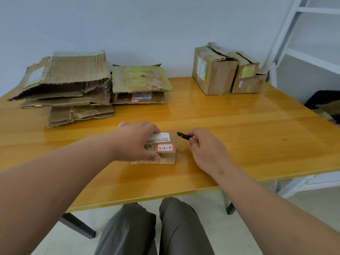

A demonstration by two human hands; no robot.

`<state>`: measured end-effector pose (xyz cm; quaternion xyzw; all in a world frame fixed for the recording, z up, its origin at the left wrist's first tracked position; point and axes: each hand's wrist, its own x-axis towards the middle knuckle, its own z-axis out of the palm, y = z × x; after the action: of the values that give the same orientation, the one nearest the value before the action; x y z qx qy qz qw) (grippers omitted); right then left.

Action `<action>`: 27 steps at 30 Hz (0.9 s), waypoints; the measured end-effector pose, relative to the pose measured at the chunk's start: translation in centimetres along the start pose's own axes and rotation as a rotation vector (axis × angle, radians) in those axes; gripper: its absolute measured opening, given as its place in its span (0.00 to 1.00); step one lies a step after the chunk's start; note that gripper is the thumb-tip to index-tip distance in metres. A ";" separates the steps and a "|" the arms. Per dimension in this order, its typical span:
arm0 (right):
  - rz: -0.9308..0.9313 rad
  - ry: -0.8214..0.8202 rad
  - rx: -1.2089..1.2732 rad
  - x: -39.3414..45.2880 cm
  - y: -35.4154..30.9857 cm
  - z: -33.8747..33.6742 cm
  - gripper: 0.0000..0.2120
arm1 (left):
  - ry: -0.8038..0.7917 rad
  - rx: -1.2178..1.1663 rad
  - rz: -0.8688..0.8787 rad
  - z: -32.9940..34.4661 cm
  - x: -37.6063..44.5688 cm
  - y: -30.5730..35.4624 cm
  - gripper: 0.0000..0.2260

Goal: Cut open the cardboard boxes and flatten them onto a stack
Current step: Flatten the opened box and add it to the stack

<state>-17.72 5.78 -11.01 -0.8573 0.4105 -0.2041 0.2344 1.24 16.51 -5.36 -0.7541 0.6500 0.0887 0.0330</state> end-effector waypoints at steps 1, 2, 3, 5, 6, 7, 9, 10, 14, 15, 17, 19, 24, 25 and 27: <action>-0.009 0.016 -0.012 -0.2 -0.1 0.1 0.12 | 0.019 0.004 0.003 0.1 0.0 0.0 0.35; -0.017 0.033 -0.024 -0.4 -0.1 0.1 0.12 | 0.038 0.015 0.004 0.2 0.0 0.0 0.34; -0.023 0.049 -0.035 -0.6 -0.2 0.2 0.12 | 0.056 0.027 0.003 0.2 -0.1 0.0 0.34; -0.025 0.072 -0.045 -1.0 -0.3 0.1 0.12 | 0.081 0.037 -0.004 0.4 -0.1 -0.1 0.34; -0.021 0.079 -0.049 -1.2 -0.3 0.0 0.12 | 0.087 0.035 -0.008 0.5 -0.1 -0.1 0.35; -0.017 0.085 -0.056 -1.3 -0.4 0.0 0.12 | 0.091 0.031 -0.011 0.5 -0.1 -0.1 0.35; -0.013 0.088 -0.065 -1.4 -0.6 -0.1 0.12 | 0.094 0.024 -0.016 0.5 0.0 -0.1 0.35; -0.012 0.086 -0.064 -1.3 -0.8 -0.1 0.12 | 0.095 0.022 -0.019 0.5 -0.1 0.0 0.35; 0.007 0.062 -0.075 -1.5 -1.4 -0.6 0.11 | 0.107 0.005 -0.039 0.5 -0.3 0.2 0.35; 0.009 0.057 -0.086 -1.6 -1.5 -0.8 0.11 | 0.108 -0.001 -0.046 0.6 -0.3 0.2 0.35; 0.019 0.047 -0.104 -1.8 -1.8 -1.1 0.10 | 0.110 -0.006 -0.056 0.7 -0.4 0.3 0.35; 0.032 0.035 -0.118 -2.0 -2.1 -1.3 0.08 | 0.115 -0.009 -0.062 0.7 -0.4 0.3 0.35; 0.019 0.022 -0.209 -2.2 -2.4 -2.1 0.08 | 0.111 -0.026 -0.085 0.7 -0.4 0.5 0.36; 0.014 0.016 -0.219 -2.3 -2.5 -2.2 0.08 | 0.112 -0.029 -0.089 0.7 -0.5 0.5 0.36; 0.012 0.001 -0.222 -2.5 -2.7 -2.4 0.08 | 0.109 -0.033 -0.096 0.7 -0.5 0.6 0.37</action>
<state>-18.87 8.68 -7.95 -0.8754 0.4358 -0.1562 0.1390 0.52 17.06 -5.95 -0.7885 0.6124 0.0565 -0.0104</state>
